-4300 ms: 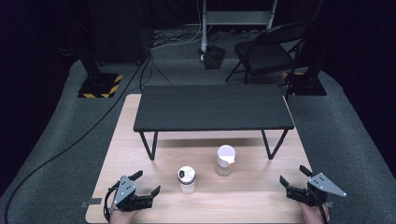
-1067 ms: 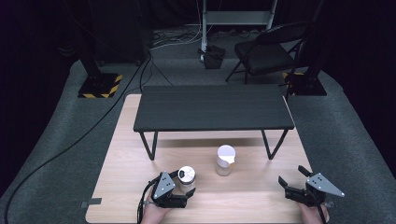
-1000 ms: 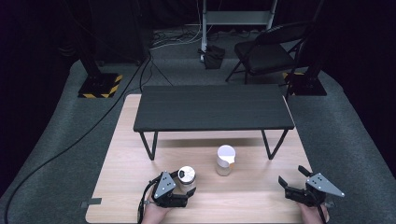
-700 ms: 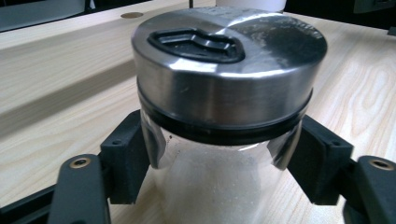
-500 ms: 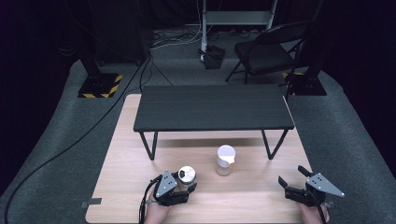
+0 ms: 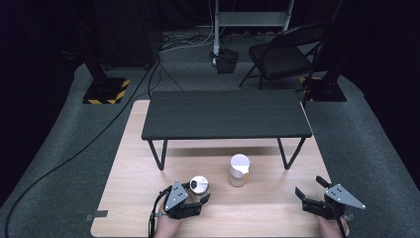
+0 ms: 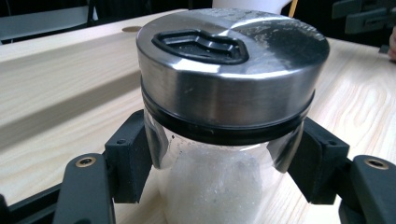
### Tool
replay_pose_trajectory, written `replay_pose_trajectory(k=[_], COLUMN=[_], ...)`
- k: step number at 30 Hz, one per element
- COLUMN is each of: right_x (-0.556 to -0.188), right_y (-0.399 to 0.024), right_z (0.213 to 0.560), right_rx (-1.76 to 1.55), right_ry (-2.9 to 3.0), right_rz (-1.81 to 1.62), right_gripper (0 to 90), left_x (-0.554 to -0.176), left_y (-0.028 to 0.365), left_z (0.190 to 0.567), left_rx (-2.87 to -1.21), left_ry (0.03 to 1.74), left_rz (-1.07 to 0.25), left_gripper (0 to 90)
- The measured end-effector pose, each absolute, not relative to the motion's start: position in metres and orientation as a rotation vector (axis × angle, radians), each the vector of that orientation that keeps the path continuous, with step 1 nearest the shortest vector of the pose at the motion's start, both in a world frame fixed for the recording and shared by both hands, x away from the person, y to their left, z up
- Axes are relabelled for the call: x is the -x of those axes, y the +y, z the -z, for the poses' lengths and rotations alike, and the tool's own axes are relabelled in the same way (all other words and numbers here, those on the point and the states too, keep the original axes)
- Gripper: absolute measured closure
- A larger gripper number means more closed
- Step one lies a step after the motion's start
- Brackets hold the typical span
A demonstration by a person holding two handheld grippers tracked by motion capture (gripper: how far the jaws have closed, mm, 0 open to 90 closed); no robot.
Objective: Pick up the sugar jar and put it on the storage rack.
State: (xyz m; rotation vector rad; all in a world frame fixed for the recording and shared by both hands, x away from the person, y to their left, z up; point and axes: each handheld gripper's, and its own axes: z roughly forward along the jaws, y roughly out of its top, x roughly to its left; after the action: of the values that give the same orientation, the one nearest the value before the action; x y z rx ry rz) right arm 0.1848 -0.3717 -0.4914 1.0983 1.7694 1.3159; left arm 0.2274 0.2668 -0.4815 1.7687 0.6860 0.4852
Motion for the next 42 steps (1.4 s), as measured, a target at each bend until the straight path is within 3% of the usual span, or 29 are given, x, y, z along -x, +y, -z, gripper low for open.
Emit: replay_pose_trajectory(k=[42], right_x=[-0.185], right_y=[-0.372], right_z=[0.491], right_rx=[-1.1], right_ry=[1.772], right_rz=[-1.321], right_gripper=[7.0], left_x=[-0.245], left_y=[0.256], left_z=[0.387], left_rx=[-1.718], left_ry=[0.68], left_rz=[-0.573], left_gripper=[31.4])
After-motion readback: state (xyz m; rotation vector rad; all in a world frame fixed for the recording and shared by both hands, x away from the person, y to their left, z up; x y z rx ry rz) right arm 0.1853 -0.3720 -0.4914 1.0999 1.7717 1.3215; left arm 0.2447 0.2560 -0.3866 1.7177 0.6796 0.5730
